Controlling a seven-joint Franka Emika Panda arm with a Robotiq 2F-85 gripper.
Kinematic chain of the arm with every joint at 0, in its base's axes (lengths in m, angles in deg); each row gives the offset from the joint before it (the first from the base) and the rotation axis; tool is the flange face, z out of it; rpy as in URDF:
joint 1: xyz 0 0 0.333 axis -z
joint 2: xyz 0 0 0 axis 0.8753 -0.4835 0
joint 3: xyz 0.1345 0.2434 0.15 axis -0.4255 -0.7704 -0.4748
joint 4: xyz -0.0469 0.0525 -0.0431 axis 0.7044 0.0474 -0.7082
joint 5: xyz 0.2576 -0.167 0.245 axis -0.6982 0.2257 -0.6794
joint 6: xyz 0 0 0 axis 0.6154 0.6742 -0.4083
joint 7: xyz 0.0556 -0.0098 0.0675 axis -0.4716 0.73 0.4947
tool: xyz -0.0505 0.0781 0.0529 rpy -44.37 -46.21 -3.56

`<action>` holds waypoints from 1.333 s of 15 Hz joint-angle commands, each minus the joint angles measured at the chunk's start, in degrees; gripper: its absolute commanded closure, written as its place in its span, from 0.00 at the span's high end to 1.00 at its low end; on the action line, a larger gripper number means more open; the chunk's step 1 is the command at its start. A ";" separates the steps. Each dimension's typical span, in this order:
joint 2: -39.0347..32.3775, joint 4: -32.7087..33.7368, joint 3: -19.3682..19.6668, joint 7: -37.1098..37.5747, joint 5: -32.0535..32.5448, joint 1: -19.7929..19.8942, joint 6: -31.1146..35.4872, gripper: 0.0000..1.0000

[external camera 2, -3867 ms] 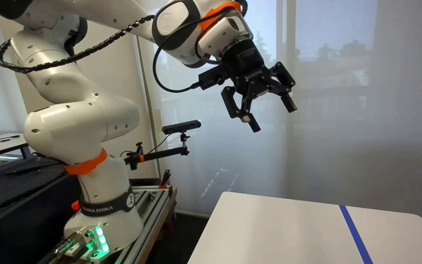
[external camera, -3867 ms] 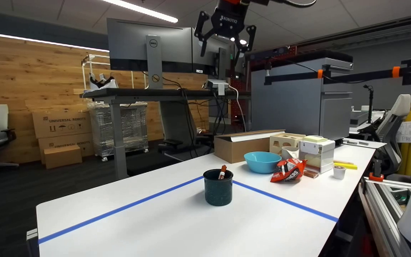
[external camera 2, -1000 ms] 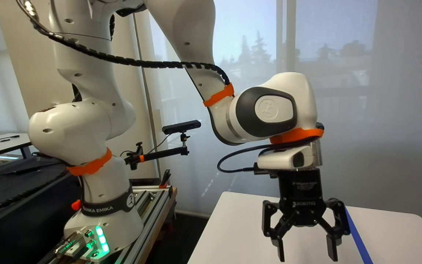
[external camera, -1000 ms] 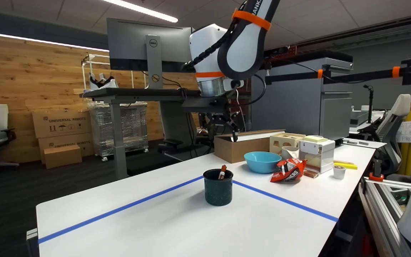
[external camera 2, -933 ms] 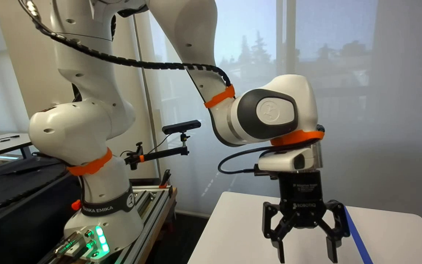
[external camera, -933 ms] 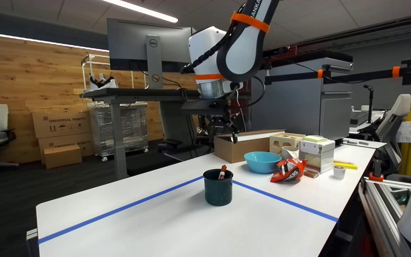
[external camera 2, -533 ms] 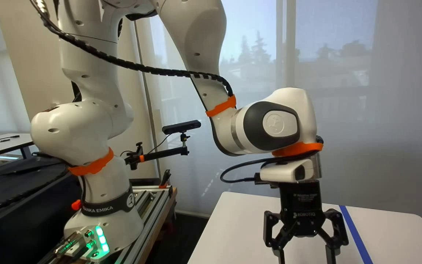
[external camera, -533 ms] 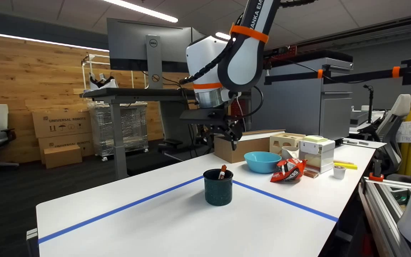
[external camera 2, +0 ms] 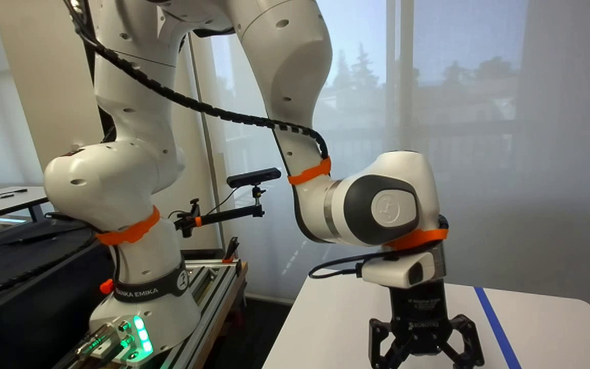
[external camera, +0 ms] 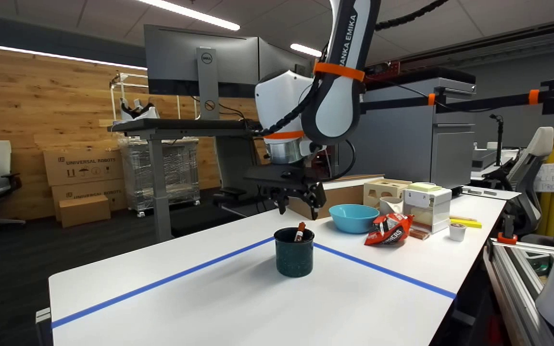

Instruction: Remove the marker from the cup

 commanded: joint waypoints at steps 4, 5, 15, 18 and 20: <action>-3.86 1.89 1.80 4.17 2.90 -1.14 3.47 1.00; -4.43 2.15 2.01 4.33 3.05 -1.23 3.71 1.00; -7.52 3.71 4.51 8.87 6.91 -4.00 6.50 0.52; -7.78 3.45 5.10 9.85 7.54 -5.01 6.67 0.34; -8.06 3.42 5.56 10.35 8.10 -5.68 6.55 0.36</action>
